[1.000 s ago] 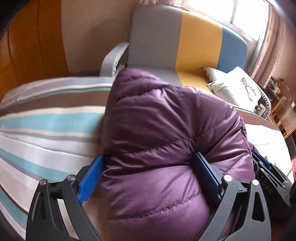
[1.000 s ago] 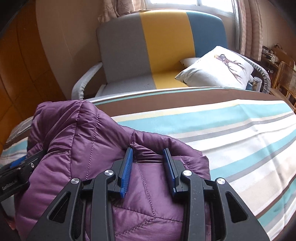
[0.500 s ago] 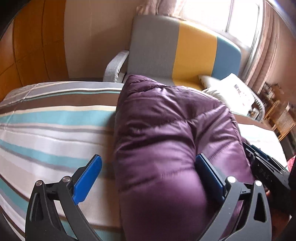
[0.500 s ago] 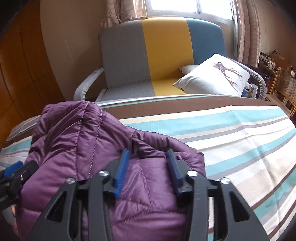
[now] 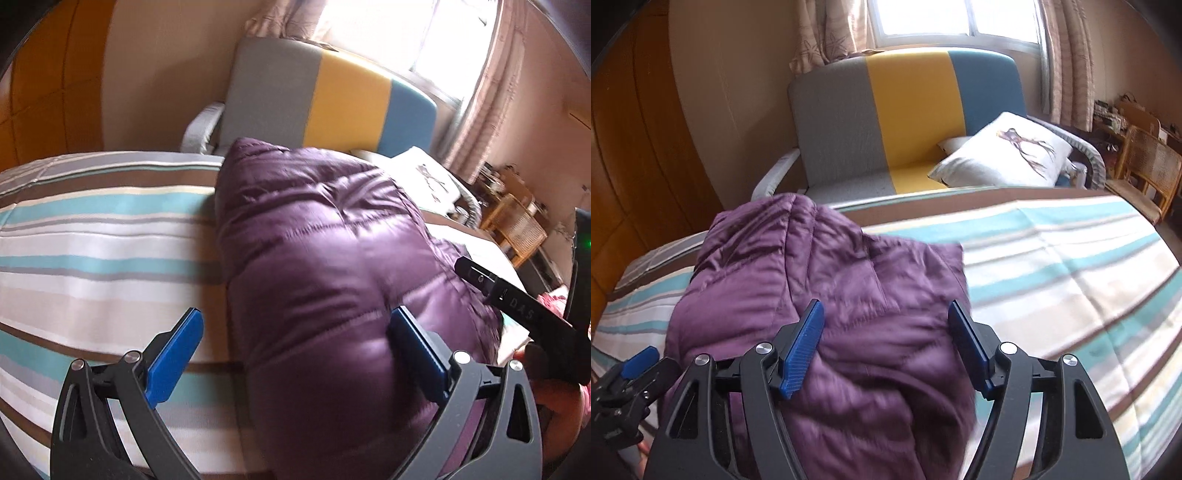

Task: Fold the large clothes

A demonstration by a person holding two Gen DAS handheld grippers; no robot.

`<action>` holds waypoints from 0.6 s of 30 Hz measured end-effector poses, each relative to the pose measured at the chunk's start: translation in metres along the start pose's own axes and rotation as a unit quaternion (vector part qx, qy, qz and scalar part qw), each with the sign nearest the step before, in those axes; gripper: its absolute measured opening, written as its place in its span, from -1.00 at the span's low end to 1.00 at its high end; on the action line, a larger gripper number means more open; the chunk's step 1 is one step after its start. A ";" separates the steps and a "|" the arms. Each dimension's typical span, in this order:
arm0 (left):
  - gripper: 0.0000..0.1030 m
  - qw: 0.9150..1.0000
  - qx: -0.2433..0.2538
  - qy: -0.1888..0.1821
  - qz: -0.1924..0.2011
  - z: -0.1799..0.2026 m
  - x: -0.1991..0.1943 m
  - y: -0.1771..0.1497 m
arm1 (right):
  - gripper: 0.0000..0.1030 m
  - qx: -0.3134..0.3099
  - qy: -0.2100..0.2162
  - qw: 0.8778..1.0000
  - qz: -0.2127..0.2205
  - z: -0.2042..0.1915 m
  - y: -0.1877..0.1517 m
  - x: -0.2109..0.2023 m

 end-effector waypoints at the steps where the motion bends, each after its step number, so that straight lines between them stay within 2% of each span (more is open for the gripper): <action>1: 0.96 1.000 0.000 -0.006 -0.004 -0.001 -0.003 -0.003 | 0.34 0.009 0.002 1.000 -0.001 0.004 -0.004 -0.004; 4: 0.96 1.000 -0.003 -0.023 -0.016 -0.003 -0.008 -0.009 | 0.40 0.034 0.006 0.999 -0.007 0.014 -0.014 -0.015; 10: 0.96 0.997 0.004 -0.059 -0.038 -0.010 -0.021 -0.021 | 0.50 0.093 0.045 0.994 -0.027 0.041 -0.037 -0.027; 13: 0.96 0.997 -0.004 -0.068 -0.047 -0.015 -0.018 -0.019 | 0.51 0.129 0.077 0.988 -0.044 0.049 -0.037 -0.021; 18: 0.96 0.995 -0.025 -0.082 -0.060 -0.017 -0.005 -0.008 | 0.52 0.146 0.113 0.979 -0.089 0.045 -0.033 0.006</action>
Point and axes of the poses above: each gripper's, at about its wrist camera, not at the fingertips, and x roughly the way its jaws point, z to its right, y to its top, the point moved 6 cm from there along x, roughly the way its jaws point, and after that the axes turned 2 degrees about -y, right-handed, at the moved point
